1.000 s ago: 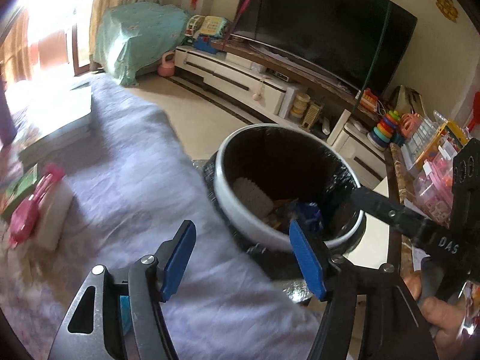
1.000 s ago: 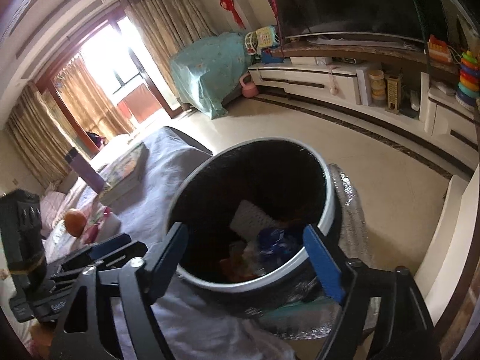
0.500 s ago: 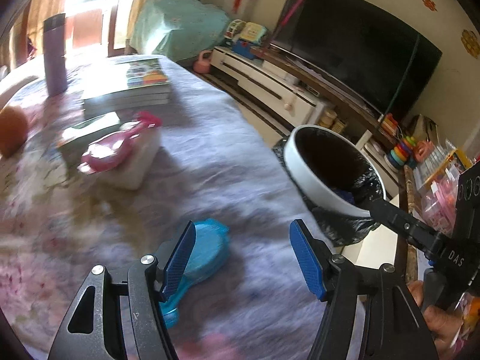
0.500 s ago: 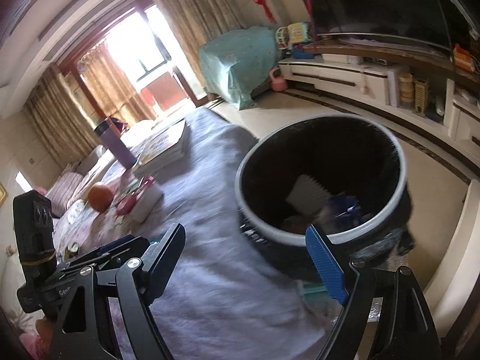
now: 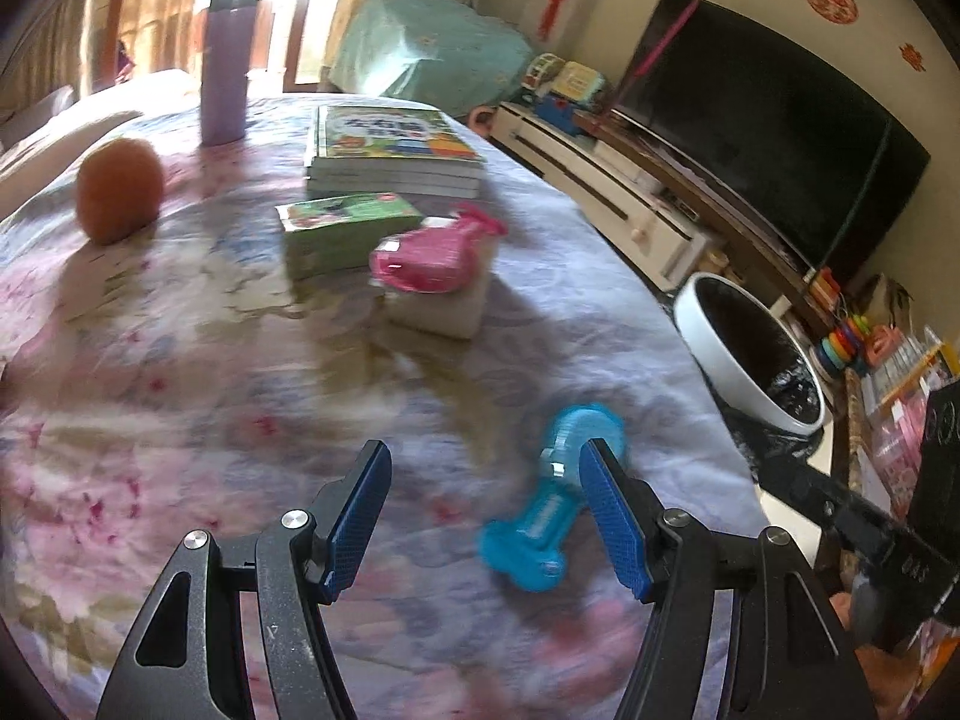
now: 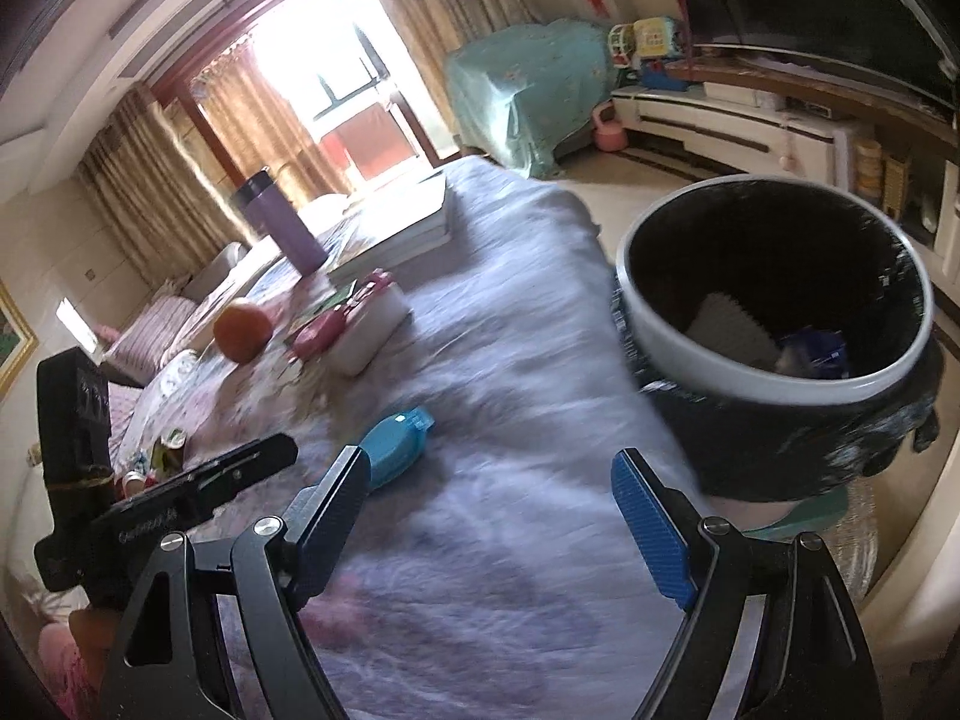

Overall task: Collect trash
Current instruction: 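Move both open grippers back over the table toward the pink and blue hairbrushes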

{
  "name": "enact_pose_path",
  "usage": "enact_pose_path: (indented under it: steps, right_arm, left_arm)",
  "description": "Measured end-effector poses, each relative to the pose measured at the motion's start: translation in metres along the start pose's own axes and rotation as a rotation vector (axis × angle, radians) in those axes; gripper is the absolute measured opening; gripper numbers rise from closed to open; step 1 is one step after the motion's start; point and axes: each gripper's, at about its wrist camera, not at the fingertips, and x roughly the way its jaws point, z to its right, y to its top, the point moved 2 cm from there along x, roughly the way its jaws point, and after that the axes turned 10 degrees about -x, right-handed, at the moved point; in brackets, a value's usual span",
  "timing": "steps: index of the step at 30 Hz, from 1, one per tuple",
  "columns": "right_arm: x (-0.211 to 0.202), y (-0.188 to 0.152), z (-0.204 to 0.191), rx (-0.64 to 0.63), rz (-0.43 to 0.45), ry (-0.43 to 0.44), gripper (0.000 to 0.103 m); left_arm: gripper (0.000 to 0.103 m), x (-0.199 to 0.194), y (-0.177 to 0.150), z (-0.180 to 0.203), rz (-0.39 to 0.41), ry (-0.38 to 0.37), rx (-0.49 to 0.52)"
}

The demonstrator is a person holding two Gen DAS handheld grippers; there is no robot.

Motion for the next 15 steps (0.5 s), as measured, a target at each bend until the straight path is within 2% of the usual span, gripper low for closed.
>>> enact_pose_path:
  steps: [7, 15]
  right_arm:
    - [0.009, -0.004, -0.015, -0.016, -0.011, 0.009, 0.084]
    - [0.023, -0.005, -0.031, -0.039, -0.044, 0.046, 0.084]
  left_arm:
    - [0.065, 0.000, 0.020, -0.006, 0.027, 0.013, -0.005]
    - [0.065, 0.031, 0.063, -0.018, 0.025, 0.004, -0.026]
